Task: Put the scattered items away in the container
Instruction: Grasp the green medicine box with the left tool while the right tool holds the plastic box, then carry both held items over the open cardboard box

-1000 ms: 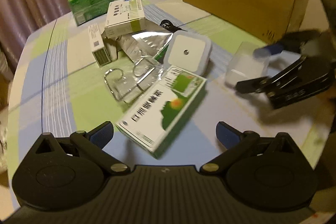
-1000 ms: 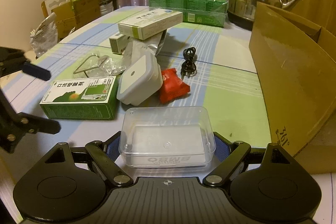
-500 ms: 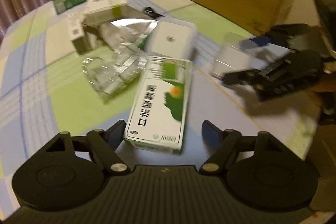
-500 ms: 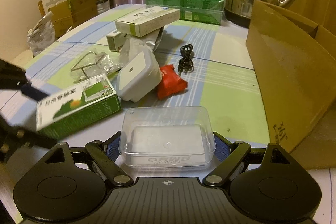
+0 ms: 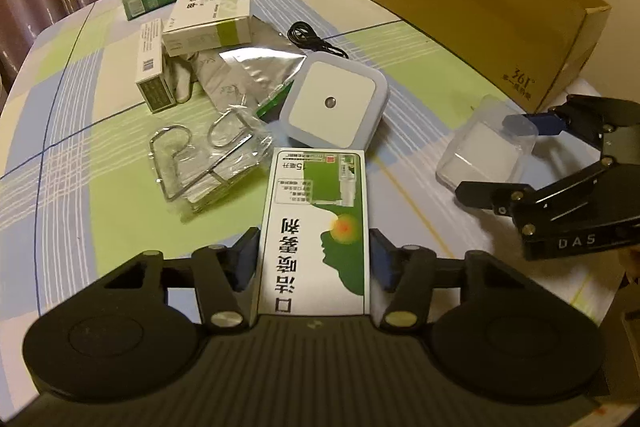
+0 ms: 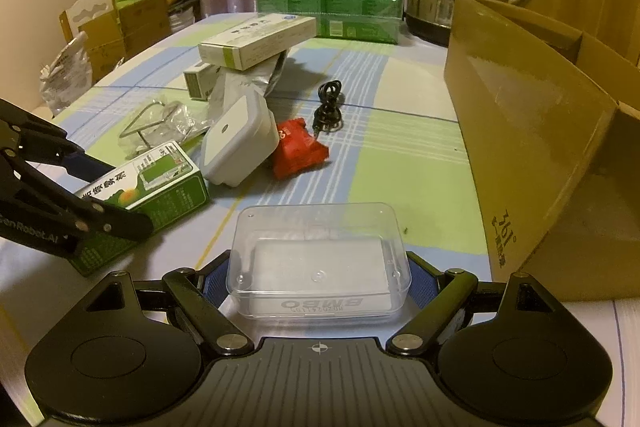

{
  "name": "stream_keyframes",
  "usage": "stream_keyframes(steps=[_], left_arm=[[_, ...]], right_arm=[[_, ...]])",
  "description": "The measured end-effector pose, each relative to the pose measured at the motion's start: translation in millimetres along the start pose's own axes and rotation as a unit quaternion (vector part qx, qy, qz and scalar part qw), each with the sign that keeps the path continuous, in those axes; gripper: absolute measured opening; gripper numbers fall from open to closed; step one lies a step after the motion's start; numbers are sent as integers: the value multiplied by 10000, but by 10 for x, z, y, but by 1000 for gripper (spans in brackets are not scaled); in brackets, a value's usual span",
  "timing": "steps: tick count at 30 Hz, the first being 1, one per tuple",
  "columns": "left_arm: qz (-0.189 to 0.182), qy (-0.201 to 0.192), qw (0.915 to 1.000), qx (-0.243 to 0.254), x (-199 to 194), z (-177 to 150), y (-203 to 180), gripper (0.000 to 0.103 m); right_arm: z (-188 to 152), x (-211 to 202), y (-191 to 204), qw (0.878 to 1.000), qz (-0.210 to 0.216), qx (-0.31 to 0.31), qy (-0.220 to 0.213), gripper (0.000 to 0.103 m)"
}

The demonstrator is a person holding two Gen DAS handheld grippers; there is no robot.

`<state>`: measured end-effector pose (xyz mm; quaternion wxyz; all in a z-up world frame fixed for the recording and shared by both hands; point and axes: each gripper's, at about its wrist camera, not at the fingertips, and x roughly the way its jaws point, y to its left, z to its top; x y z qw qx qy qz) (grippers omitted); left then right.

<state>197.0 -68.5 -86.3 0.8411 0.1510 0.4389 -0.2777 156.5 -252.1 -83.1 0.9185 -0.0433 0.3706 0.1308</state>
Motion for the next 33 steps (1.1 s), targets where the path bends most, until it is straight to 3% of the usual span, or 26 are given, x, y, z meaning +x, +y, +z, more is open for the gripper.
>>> stream_keyframes(steps=[19,33], left_arm=[[181,255,9995,-104,-14,-81,-175,51],[228,12,9985,-504,-317,-136,-239,50]], right_arm=[[-56,-26,80,10000,4,30,36,83],[48,-379,109,9994,-57,14,-331,83]])
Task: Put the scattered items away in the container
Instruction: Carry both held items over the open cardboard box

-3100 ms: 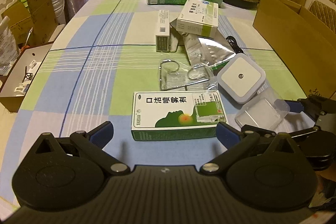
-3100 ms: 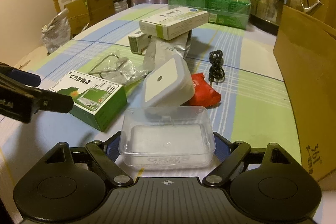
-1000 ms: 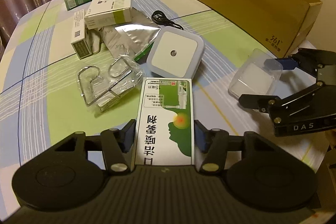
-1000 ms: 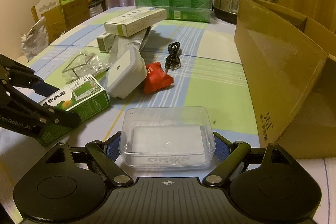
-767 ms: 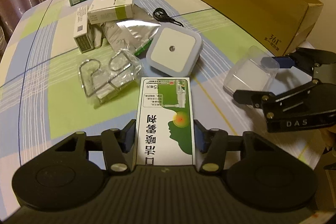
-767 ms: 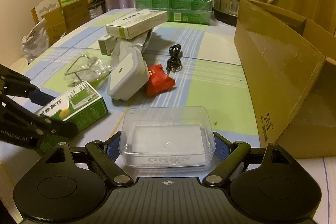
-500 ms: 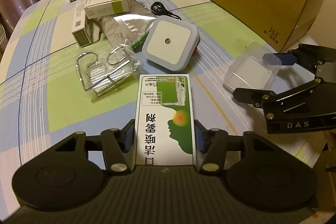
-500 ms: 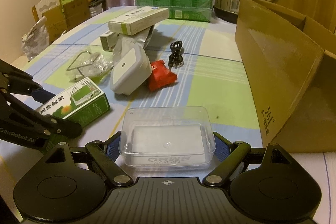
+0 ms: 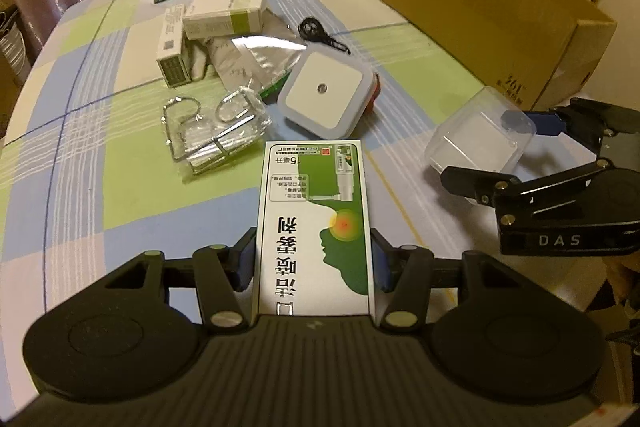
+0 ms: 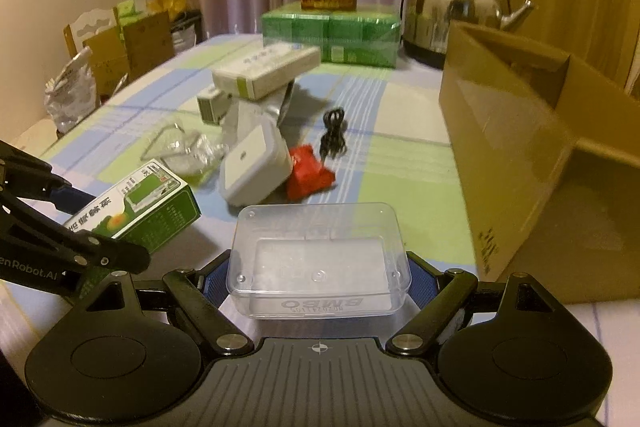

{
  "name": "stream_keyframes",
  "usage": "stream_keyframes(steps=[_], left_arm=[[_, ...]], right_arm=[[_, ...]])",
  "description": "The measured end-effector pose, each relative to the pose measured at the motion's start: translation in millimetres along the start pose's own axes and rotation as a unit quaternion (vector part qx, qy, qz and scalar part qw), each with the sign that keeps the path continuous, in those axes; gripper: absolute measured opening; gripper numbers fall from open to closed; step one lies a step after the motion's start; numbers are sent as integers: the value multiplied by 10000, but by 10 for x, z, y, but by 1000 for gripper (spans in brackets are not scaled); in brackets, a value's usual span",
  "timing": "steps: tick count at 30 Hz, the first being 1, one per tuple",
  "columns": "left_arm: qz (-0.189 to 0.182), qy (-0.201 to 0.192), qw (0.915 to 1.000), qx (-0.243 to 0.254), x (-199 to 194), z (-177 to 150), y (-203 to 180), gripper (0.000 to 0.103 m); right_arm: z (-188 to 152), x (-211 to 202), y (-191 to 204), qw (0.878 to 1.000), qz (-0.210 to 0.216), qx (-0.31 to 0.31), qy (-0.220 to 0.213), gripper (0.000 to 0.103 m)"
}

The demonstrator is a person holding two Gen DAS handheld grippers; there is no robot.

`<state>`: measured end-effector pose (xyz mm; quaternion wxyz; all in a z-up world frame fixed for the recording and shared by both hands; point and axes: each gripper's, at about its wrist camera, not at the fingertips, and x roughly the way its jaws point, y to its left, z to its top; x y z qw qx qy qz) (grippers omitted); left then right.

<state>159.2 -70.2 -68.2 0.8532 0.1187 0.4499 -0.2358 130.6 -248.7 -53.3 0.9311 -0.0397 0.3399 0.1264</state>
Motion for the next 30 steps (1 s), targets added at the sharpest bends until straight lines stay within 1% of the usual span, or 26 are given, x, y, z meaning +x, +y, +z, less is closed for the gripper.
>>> stream_keyframes(steps=[4,8,12,14,17,20,24,30], left_arm=[[64,-170,9998,-27,-193,56,-53,50],[110,-361,9993,37,-402,181,-147,50],[55,-580,9983,75,-568,384,-265,50],[-54,-691,9976,73,-620,509,-344,50],[-168,-845,9961,176,-674,732,-520,50],[-305,-993,9939,363,-701,990,-742,50],[-509,-1130,9903,630,-679,1331,-1055,50],[-751,-1193,9866,828,-515,1724,-1521,50]], right_arm=[[94,-216,11,9997,-28,-36,-224,83],[215,-451,-25,9989,-67,-60,-471,83],[365,-706,-146,9967,-205,-57,-784,83],[437,-824,-248,9951,-318,-32,-940,83],[564,-960,-470,9924,-532,26,-1107,83],[661,-1011,-768,9895,-826,90,-1183,83],[753,-970,-1185,9867,-1167,204,-1115,83],[836,-864,-1680,9841,-1471,263,-958,83]])
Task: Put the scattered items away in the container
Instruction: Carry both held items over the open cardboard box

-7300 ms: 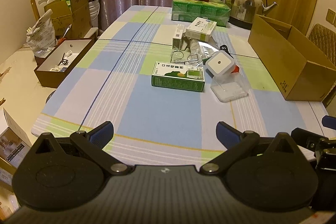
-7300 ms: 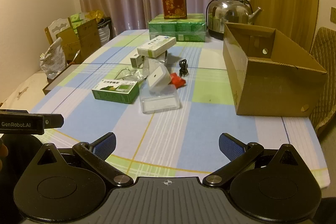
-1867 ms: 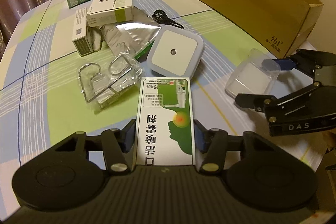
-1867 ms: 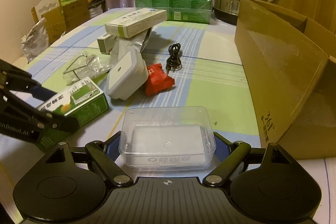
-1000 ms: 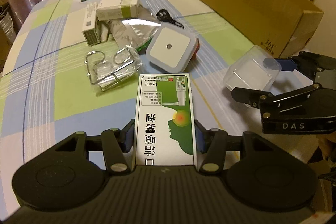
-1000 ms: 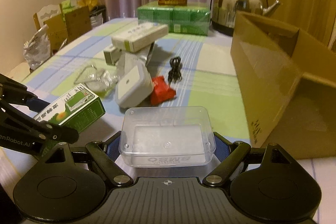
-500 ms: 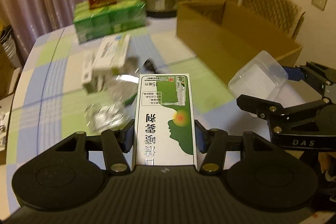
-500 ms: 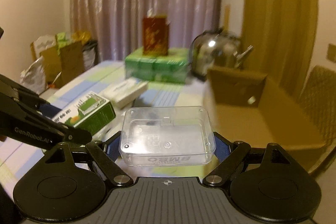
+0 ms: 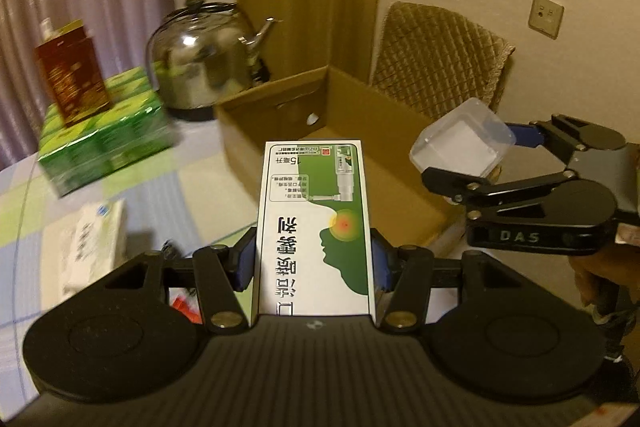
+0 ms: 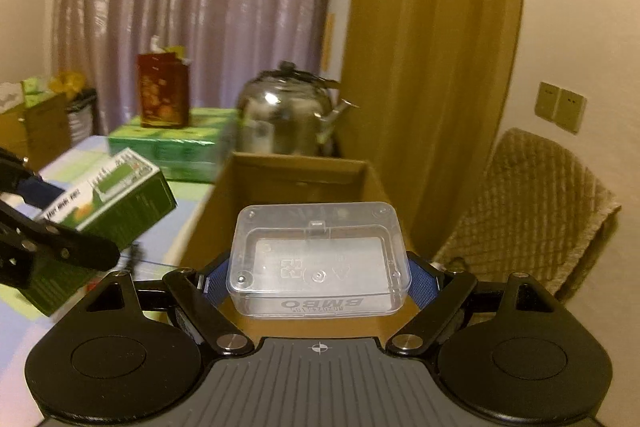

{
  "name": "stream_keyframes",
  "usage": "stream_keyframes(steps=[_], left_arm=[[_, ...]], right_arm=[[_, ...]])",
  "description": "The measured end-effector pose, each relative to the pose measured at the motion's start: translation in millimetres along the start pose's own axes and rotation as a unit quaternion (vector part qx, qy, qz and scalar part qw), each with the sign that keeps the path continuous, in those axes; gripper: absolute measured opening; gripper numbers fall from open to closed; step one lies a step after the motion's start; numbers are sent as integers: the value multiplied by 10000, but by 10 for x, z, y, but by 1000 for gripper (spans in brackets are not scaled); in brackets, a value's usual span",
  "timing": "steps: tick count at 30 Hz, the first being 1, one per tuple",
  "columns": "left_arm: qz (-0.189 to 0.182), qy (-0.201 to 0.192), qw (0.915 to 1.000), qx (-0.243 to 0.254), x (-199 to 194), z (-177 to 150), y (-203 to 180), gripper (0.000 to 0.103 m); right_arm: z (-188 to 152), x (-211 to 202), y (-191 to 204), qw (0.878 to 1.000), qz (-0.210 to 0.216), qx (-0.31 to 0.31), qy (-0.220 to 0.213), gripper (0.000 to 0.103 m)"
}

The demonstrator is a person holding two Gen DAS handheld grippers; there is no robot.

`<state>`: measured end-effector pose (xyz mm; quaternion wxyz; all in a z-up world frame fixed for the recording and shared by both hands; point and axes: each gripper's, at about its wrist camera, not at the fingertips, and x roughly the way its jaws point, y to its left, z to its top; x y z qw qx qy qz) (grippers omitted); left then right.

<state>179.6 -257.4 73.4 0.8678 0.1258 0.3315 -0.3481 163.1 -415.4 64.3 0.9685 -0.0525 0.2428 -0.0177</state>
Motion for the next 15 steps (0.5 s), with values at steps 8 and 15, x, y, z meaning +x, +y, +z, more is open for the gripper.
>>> stream_keyframes(steps=[8,15], left_arm=[[-202,115,9995,212,620,456,-247,50],[-282,327,9988,218,1118,623,-278,50]], right_arm=[[-148,251,-300,9997,-36,-81,244,83],[-195,497,-342,9991,-35,-137,398,83]])
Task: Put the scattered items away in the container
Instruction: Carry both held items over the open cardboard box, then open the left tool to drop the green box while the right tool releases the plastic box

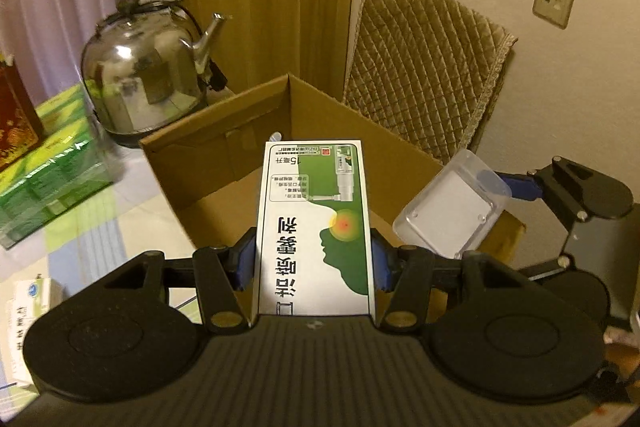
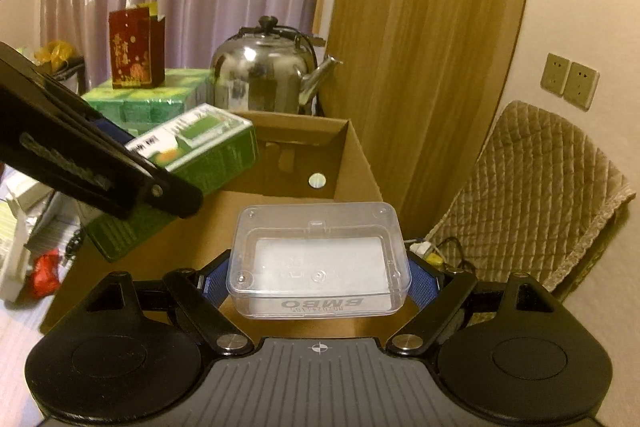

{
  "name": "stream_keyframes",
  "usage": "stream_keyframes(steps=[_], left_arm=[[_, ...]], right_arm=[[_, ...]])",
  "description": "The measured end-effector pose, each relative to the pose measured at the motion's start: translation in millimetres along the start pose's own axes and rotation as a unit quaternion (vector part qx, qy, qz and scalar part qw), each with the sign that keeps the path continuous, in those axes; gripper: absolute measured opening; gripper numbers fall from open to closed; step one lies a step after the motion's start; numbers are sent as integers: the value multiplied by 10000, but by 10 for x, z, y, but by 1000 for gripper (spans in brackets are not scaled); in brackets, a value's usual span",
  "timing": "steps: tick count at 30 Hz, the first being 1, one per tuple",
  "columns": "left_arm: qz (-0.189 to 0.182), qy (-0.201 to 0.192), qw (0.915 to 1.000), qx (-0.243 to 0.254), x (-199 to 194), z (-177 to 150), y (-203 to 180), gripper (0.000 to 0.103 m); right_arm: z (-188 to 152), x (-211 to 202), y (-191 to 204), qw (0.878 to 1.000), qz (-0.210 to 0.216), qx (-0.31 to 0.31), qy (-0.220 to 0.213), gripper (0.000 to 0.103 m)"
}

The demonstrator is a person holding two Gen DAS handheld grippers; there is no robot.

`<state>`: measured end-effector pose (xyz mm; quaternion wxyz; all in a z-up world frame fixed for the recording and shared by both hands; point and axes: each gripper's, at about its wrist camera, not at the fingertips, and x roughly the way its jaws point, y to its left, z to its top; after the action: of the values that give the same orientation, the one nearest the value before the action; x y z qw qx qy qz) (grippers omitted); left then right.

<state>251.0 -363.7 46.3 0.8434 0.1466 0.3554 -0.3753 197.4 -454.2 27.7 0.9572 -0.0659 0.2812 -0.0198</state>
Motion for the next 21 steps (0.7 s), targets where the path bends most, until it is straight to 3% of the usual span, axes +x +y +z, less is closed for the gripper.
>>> stream_keyframes(steps=[9,21], left_arm=[[-30,316,9995,52,419,-117,-3,50],[72,307,9995,45,464,-159,35,50]], right_arm=[[-40,163,-23,9999,-39,-42,108,83],[-86,185,-17,9999,-37,-80,149,83]])
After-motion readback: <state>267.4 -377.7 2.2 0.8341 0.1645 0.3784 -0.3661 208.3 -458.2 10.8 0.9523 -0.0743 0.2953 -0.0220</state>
